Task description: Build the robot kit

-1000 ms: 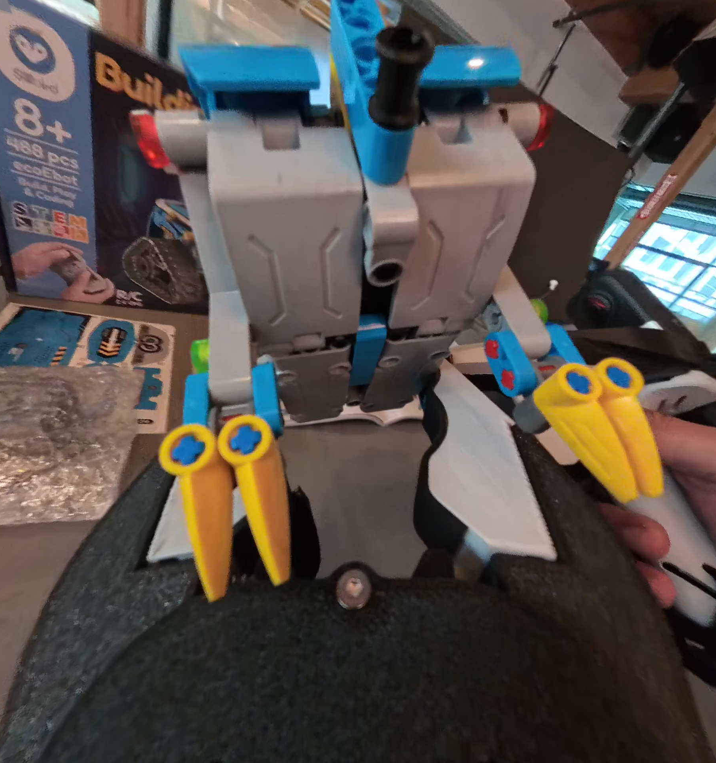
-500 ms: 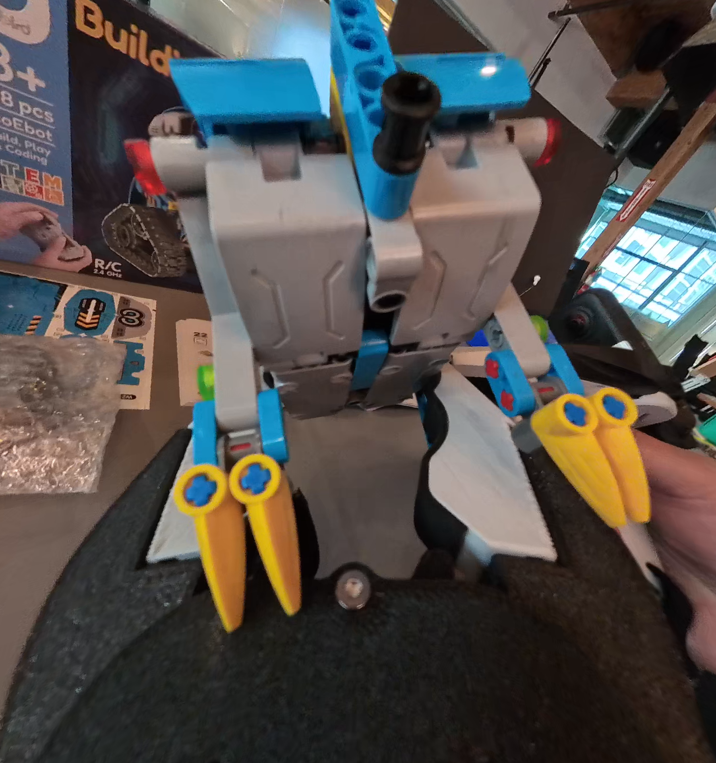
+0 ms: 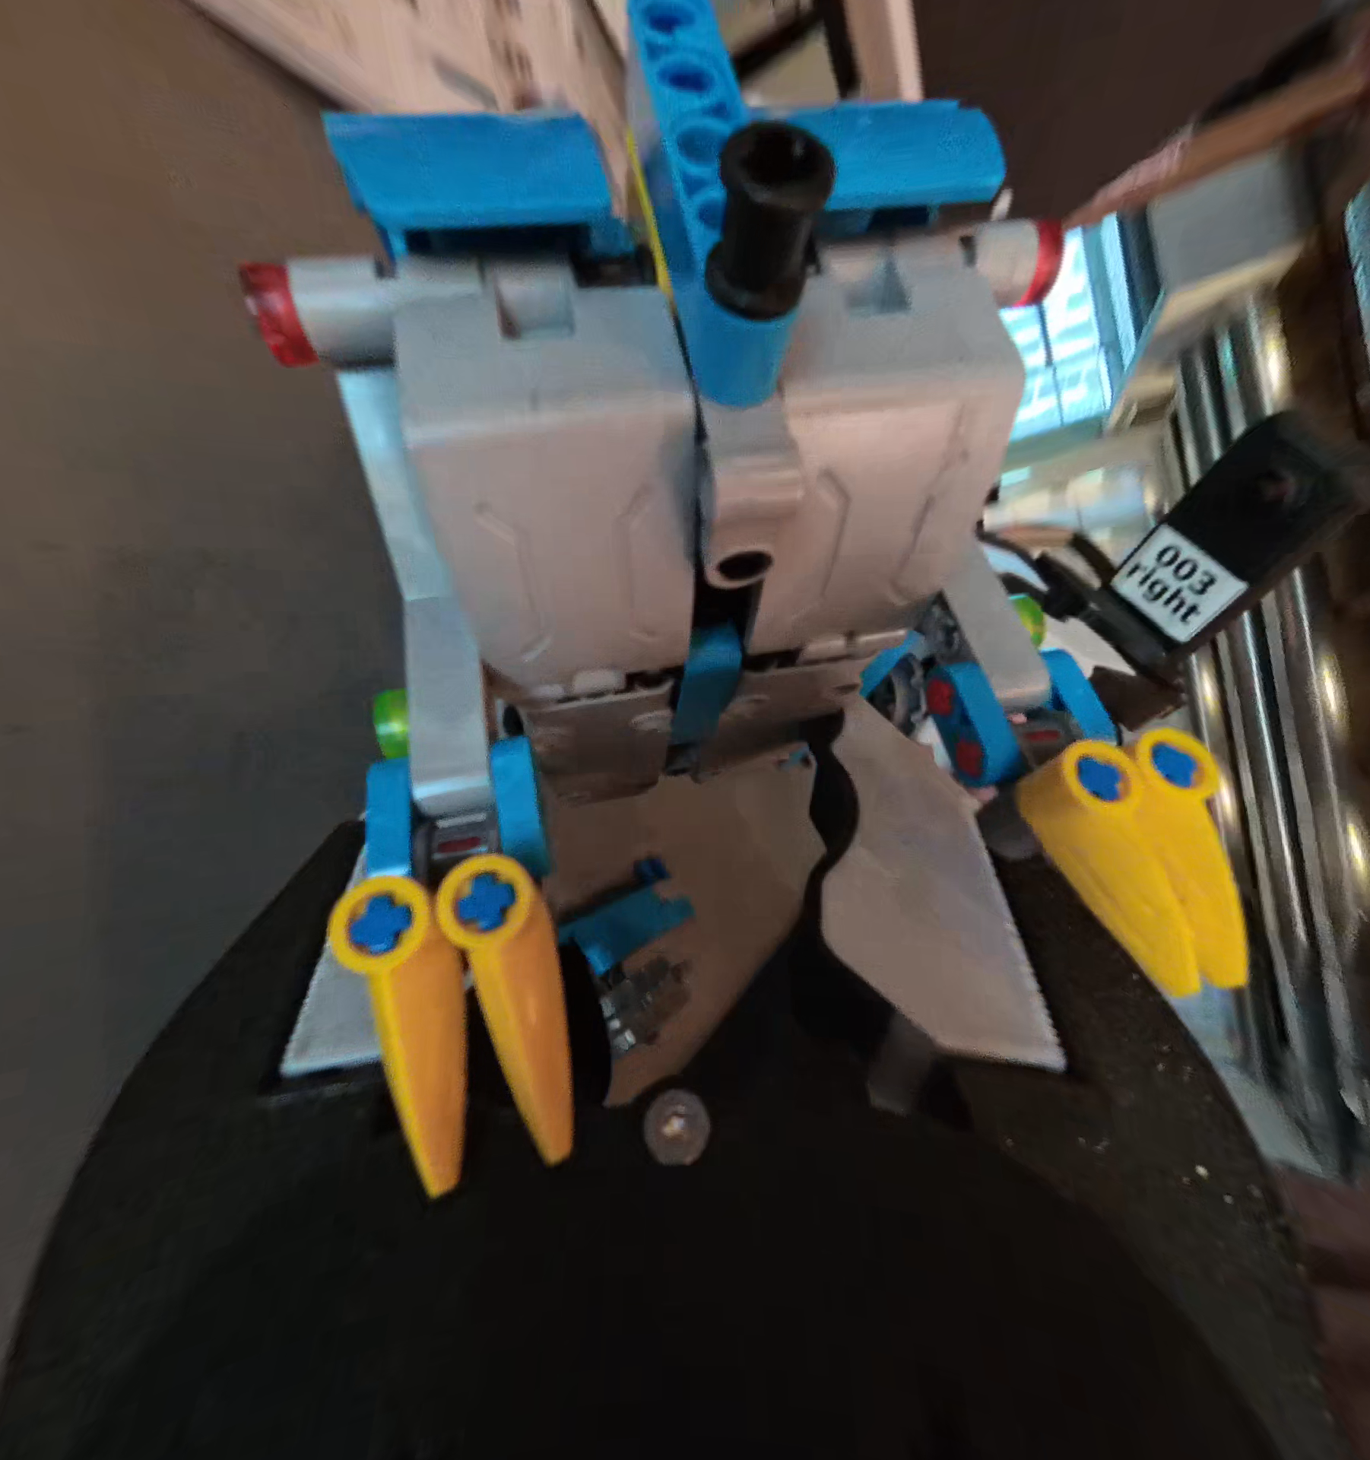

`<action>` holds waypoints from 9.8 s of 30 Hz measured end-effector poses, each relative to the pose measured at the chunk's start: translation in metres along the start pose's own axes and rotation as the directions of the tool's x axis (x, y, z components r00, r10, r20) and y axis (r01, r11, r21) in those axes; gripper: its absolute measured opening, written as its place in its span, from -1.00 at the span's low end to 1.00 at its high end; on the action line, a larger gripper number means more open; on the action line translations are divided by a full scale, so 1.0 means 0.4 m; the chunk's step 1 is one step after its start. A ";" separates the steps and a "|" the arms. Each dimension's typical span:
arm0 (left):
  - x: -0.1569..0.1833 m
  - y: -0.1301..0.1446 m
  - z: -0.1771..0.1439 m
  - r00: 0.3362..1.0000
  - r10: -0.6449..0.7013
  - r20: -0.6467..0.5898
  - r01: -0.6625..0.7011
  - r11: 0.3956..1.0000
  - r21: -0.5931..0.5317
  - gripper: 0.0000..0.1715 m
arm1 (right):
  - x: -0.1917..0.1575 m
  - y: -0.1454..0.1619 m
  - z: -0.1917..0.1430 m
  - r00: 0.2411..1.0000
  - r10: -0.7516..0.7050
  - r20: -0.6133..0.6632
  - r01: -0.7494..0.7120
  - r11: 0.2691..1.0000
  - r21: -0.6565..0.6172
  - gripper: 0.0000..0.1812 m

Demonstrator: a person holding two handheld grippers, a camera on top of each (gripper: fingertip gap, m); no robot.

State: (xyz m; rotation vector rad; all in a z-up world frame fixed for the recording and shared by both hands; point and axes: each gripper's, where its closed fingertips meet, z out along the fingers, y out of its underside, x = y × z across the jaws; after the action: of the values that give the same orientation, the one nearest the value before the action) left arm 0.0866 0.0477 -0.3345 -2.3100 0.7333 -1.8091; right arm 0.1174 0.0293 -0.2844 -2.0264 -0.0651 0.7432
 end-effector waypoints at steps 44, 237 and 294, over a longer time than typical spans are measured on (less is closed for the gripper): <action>-0.058 0.116 -0.170 0.983 0.154 0.105 -0.094 0.895 -0.435 -0.21 | -0.071 0.044 0.250 0.963 -0.257 0.083 0.270 0.918 -0.289 -0.91; -0.058 -0.013 -0.143 0.558 0.827 -0.070 -0.810 0.524 -0.262 -0.24 | 0.026 0.066 0.218 0.836 -0.386 0.391 0.494 0.840 -0.227 -0.27; 0.039 0.177 0.077 0.445 0.794 -0.414 -0.887 0.327 -0.325 -0.28 | 0.048 0.192 -0.088 0.890 -0.388 0.240 0.426 0.895 -0.131 -0.25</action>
State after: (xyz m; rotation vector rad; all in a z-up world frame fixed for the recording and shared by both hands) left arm 0.0969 -0.0275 -0.3562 -1.3106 2.1723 -1.3270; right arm 0.1328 -0.0340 -0.3417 -1.9997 -0.6852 0.6909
